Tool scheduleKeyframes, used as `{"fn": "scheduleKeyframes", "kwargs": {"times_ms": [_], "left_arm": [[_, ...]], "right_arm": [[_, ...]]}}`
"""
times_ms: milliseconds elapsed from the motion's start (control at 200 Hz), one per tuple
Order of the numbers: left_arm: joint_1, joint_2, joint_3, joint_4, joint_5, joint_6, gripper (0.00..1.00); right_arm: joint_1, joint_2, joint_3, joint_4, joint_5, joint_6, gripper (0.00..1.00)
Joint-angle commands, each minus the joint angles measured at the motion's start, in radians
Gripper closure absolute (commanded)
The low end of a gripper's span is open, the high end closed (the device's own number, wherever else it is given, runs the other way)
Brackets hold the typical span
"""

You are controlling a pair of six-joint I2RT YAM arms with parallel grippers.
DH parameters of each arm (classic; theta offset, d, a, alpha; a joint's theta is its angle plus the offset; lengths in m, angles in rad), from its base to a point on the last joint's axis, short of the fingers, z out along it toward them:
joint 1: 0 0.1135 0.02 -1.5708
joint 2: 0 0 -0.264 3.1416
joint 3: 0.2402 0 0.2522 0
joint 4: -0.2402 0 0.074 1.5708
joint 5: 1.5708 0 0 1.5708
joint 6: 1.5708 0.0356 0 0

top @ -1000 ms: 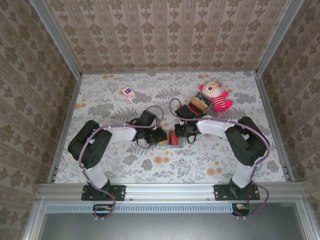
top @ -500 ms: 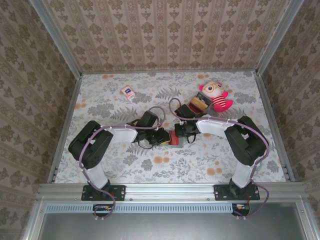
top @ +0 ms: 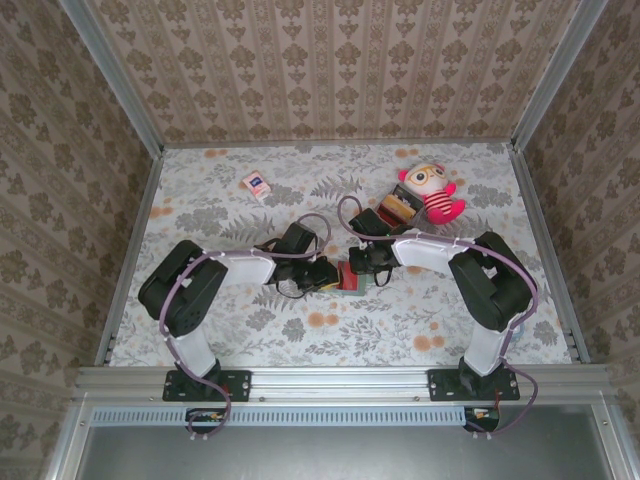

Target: Take the credit cards out of the card holder

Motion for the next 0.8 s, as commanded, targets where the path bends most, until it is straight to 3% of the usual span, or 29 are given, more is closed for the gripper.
{"fn": "scheduleKeyframes", "kwargs": {"times_ms": [0, 475, 790], "left_arm": [[-0.002, 0.033, 0.014, 0.039, 0.027, -0.006, 0.83], [0.009, 0.048, 0.017, 0.106, 0.055, -0.025, 0.83], [0.017, -0.002, -0.003, -0.024, -0.011, 0.018, 0.98]], "right_arm": [[-0.005, 0.054, -0.002, -0.026, -0.005, 0.002, 0.79], [-0.005, 0.055, -0.002, -0.022, -0.017, 0.004, 0.79], [-0.005, 0.055, 0.0, -0.036, 0.01, 0.006, 0.79]]}}
